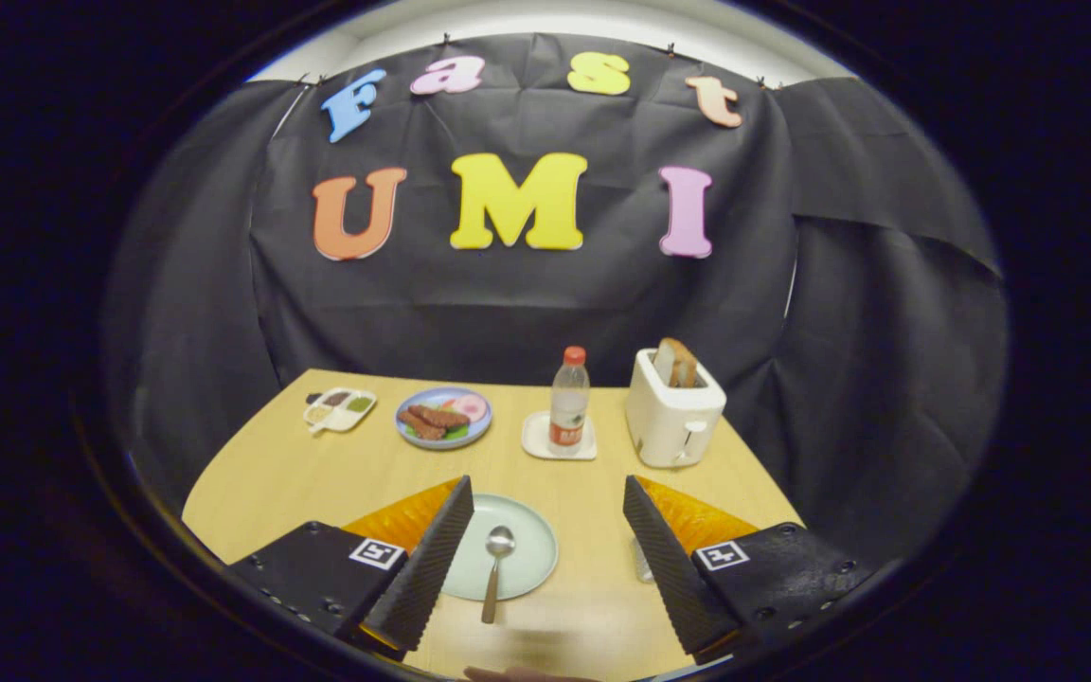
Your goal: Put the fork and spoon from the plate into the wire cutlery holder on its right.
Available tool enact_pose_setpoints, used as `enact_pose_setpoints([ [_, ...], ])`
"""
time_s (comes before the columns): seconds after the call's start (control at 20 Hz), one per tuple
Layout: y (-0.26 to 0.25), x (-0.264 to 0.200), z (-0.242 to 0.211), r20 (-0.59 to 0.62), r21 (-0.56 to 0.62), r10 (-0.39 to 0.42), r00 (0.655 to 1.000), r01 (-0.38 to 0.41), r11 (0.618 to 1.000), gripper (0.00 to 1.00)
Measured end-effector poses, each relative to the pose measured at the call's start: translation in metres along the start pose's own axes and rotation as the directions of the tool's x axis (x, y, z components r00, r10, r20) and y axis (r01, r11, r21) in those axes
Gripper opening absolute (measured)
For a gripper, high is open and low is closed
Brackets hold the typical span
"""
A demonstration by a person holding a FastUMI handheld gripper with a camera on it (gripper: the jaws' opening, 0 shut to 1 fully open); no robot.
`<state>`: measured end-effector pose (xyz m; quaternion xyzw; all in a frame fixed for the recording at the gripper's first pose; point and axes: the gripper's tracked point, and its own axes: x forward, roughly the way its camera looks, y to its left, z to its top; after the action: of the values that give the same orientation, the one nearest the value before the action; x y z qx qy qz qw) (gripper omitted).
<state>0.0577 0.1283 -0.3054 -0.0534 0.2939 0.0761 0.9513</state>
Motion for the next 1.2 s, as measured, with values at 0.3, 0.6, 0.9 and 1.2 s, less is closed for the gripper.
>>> enact_pose_setpoints([
  [0.3,0.029,0.058,-0.081,-0.203,0.000,0.005,0.979,-0.005,1.000,0.95],
  [0.6,0.050,0.085,-0.135,-0.332,0.019,0.036,0.942,-0.031,0.999,0.91],
  [0.9,0.052,0.105,-0.165,-0.416,0.060,0.012,0.909,0.015,0.998,0.70],
  [1.2,0.054,0.115,-0.185,-0.477,0.108,0.019,0.879,0.037,0.993,0.16],
])
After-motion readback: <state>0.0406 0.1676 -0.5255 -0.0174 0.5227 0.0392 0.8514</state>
